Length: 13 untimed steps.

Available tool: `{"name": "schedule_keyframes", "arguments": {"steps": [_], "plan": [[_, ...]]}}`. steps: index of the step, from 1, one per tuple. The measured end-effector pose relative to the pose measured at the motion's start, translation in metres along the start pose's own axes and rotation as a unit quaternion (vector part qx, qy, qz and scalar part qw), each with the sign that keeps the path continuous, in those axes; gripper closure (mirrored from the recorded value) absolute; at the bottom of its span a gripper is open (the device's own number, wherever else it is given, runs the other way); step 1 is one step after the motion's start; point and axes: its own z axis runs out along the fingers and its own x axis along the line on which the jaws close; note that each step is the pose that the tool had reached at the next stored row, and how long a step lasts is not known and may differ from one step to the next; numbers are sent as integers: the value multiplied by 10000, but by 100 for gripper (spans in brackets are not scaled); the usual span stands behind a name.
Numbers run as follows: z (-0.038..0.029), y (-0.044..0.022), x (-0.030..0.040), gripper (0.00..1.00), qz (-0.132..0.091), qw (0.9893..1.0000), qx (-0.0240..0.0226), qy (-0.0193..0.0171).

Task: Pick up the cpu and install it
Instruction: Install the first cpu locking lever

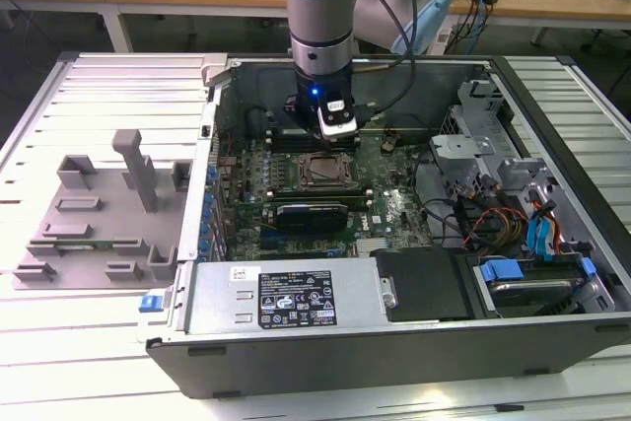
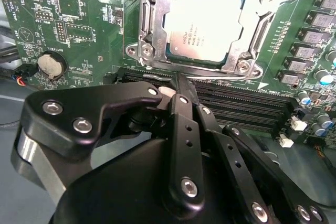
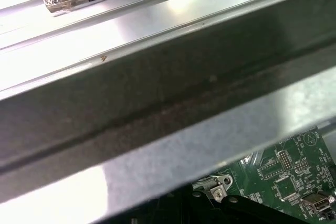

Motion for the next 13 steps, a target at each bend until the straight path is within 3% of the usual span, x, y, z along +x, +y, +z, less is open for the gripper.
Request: {"name": "schedule_keyframes", "arguments": {"steps": [13], "plan": [[-1, 4, 15, 89, -2, 10000, -4, -10]]}}
